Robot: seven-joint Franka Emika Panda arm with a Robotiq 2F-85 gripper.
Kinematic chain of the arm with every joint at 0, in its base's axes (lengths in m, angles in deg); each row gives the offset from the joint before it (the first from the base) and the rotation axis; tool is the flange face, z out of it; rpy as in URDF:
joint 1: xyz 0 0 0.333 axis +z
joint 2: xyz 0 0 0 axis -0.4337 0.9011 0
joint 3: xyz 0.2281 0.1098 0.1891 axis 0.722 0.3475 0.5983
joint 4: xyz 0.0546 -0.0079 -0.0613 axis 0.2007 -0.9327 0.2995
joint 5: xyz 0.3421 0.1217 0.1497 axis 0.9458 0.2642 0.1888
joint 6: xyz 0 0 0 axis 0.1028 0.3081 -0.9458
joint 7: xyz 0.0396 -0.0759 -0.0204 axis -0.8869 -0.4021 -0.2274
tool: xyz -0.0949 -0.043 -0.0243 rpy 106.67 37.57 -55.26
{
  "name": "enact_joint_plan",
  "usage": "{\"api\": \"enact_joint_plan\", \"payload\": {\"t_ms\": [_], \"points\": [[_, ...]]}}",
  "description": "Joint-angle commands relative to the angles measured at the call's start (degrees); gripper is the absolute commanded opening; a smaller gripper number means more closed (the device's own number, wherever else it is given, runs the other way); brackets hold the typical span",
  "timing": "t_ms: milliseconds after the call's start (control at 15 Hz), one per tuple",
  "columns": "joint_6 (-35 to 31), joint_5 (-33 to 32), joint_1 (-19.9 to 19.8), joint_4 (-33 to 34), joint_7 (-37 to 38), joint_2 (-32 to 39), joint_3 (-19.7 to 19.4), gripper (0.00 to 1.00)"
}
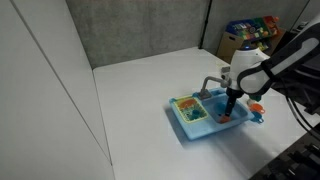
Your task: Remove the orange cup from the sink and put it on the cupboard
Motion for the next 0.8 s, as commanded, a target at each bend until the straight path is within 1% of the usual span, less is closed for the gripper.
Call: {"api": "enact_joint_plan", "payload": {"t_ms": [0,267,333,400,467,533,600,733], "points": [[-0.78,-1.22,-0.13,0.74,-1.24,0.84,0.2,1.0],[-0.71,-1.37,-0.04,1.01,-1.4,1.4,0.27,1.0],[-0.69,-1.39,-0.01,1.08,-1.35,1.53,0.26,0.95],[-0.63,-1.41,0.05,1.2,-1.27,1.73,0.23,0.88],[-0.59,-1.4,0.07,1.32,-1.24,1.93,0.23,0.89],[-0.6,-1.38,0.05,1.4,-1.26,2.09,0.26,0.86],[-0.6,-1.38,0.06,1.46,-1.24,2.2,0.26,0.86],[-0.6,-1.29,-0.01,1.59,-1.28,2.38,0.32,0.69]]}}
